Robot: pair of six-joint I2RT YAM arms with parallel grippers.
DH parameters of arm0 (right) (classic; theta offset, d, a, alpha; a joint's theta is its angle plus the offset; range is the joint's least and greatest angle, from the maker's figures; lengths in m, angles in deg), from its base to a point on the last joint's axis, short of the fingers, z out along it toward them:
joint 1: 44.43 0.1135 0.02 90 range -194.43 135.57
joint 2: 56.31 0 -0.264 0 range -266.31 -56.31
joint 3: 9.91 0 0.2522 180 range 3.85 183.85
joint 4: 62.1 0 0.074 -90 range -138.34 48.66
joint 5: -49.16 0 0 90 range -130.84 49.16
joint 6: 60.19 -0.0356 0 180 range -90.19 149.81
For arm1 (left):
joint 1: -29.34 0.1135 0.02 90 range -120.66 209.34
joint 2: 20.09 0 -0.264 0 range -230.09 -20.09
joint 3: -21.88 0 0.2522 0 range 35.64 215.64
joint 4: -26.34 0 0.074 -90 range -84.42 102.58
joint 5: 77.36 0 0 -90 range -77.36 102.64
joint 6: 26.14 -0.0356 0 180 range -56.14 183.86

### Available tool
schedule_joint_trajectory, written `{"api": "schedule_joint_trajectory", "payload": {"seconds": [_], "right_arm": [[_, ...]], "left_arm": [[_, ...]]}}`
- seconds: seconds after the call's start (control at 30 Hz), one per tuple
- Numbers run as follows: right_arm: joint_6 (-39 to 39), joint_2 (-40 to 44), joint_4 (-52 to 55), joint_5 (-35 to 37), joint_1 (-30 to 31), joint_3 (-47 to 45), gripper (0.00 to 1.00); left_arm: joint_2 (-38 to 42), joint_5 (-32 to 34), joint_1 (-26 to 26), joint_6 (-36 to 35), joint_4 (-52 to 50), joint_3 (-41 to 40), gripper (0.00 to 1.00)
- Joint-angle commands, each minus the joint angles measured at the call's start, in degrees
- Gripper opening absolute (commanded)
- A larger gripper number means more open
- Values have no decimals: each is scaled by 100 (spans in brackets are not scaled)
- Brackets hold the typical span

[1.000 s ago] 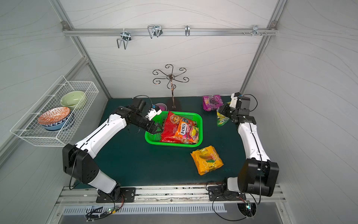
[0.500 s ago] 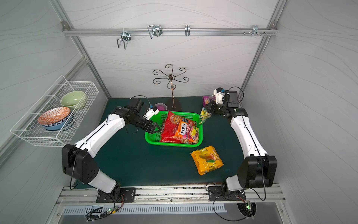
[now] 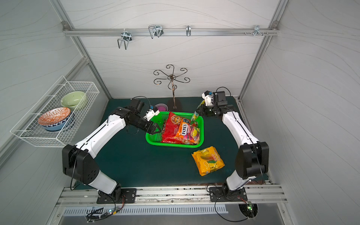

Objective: Put the candies in the basket
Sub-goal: Place the candy in the basket.

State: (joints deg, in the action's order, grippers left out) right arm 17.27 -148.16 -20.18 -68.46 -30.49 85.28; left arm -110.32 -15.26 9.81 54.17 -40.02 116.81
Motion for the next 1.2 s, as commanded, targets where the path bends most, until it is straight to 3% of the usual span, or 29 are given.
{"api": "schedule_joint_trajectory", "payload": {"seconds": [0.0,0.27,0.63,1.17], "right_arm": [[302,-196,386,77,224,343,0],[1335,-83,1655,1417,405,810,0],[1904,-278,3128,1032,424,1620,0],[2159,-933,3868,1897,723,2288,0]], "left_arm": [[96,-11,37,-42,53,-21,80],[103,-37,71,-25,68,-57,80],[50,-57,76,-7,73,-57,80],[-5,-92,107,20,74,-75,80]]}}
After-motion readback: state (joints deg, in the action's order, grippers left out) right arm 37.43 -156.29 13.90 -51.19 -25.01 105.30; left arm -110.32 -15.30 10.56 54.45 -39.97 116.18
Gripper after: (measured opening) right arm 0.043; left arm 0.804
